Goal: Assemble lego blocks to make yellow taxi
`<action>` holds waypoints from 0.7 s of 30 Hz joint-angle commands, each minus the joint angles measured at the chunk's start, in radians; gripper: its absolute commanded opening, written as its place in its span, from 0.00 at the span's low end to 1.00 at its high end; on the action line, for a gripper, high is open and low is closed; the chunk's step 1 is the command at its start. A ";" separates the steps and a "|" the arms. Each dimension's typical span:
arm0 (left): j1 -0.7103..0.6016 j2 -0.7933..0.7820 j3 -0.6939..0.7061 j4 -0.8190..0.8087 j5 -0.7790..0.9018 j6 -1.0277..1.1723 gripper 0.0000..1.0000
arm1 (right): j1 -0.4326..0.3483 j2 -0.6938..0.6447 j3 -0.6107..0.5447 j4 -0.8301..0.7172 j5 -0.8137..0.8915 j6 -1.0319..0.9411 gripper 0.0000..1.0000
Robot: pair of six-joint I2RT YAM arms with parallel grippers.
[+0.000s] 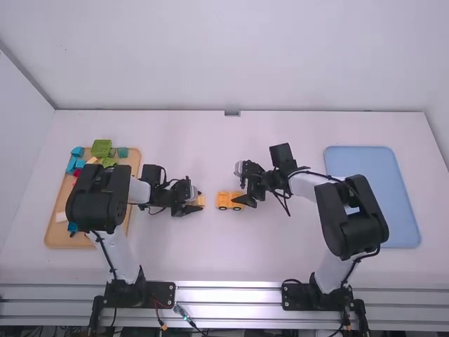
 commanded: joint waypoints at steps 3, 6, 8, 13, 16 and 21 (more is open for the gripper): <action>0.002 0.008 0.014 -0.053 -0.098 -0.028 0.45 | 0.000 0.001 -0.008 -0.004 -0.003 0.005 0.99; 0.000 0.008 0.020 -0.070 -0.102 -0.024 0.44 | 0.000 0.001 -0.008 -0.008 -0.003 0.004 0.99; -0.003 0.008 0.018 -0.066 -0.103 -0.024 0.42 | -0.001 0.001 -0.008 -0.016 -0.003 -0.002 0.99; -0.003 0.008 0.017 -0.070 -0.108 -0.025 0.33 | -0.027 0.001 -0.008 -0.030 -0.004 -0.013 0.99; -0.002 0.008 0.020 -0.069 -0.105 -0.025 0.32 | -0.045 0.001 -0.008 -0.040 -0.006 -0.014 0.99; -0.003 0.007 0.031 -0.071 -0.048 -0.025 0.26 | -0.047 0.001 -0.037 -0.022 0.029 -0.024 0.99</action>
